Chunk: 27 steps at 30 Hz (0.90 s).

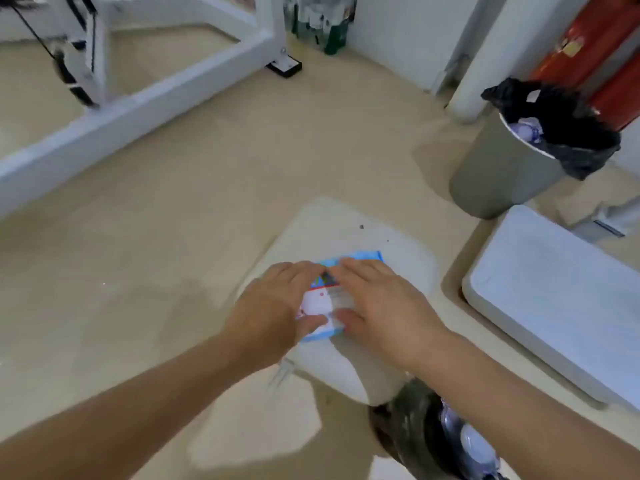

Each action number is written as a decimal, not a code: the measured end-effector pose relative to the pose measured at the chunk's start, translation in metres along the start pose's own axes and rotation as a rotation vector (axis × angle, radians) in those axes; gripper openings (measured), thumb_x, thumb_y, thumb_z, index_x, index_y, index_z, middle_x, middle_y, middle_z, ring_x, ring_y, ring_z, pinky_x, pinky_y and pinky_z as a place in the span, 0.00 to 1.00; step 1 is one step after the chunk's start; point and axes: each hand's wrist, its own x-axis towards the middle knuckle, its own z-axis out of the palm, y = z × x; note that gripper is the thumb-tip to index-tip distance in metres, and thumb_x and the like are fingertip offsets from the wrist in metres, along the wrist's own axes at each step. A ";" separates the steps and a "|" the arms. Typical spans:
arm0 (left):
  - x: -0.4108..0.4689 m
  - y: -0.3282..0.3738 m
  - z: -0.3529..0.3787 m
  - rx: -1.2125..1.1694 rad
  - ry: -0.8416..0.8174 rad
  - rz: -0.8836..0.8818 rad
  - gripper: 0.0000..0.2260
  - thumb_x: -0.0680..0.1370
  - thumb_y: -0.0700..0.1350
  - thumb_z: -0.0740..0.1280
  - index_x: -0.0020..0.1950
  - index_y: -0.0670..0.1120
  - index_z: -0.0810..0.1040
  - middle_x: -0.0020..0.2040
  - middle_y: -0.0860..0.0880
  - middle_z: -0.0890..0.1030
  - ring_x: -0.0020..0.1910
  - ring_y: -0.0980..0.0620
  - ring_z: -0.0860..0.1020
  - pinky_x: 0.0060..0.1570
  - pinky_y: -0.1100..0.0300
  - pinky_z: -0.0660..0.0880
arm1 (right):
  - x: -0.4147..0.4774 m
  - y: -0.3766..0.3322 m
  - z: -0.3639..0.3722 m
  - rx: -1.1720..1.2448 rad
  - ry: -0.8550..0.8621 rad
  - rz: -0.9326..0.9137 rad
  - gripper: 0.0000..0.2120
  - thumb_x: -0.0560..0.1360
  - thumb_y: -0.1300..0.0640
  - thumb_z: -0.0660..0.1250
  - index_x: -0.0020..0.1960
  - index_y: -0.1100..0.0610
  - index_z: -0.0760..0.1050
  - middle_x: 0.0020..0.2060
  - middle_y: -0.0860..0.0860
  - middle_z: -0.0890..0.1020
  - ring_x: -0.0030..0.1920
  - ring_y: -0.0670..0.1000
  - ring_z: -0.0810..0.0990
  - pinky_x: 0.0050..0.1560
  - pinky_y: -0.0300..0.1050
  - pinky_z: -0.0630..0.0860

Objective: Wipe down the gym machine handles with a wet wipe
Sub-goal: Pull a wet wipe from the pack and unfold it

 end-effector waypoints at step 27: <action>0.038 0.024 -0.018 0.344 -0.218 0.252 0.15 0.76 0.59 0.61 0.59 0.56 0.78 0.54 0.55 0.73 0.54 0.53 0.73 0.49 0.58 0.71 | 0.006 0.031 -0.001 -0.038 0.019 -0.109 0.15 0.71 0.46 0.70 0.56 0.48 0.79 0.47 0.47 0.79 0.46 0.50 0.76 0.48 0.47 0.74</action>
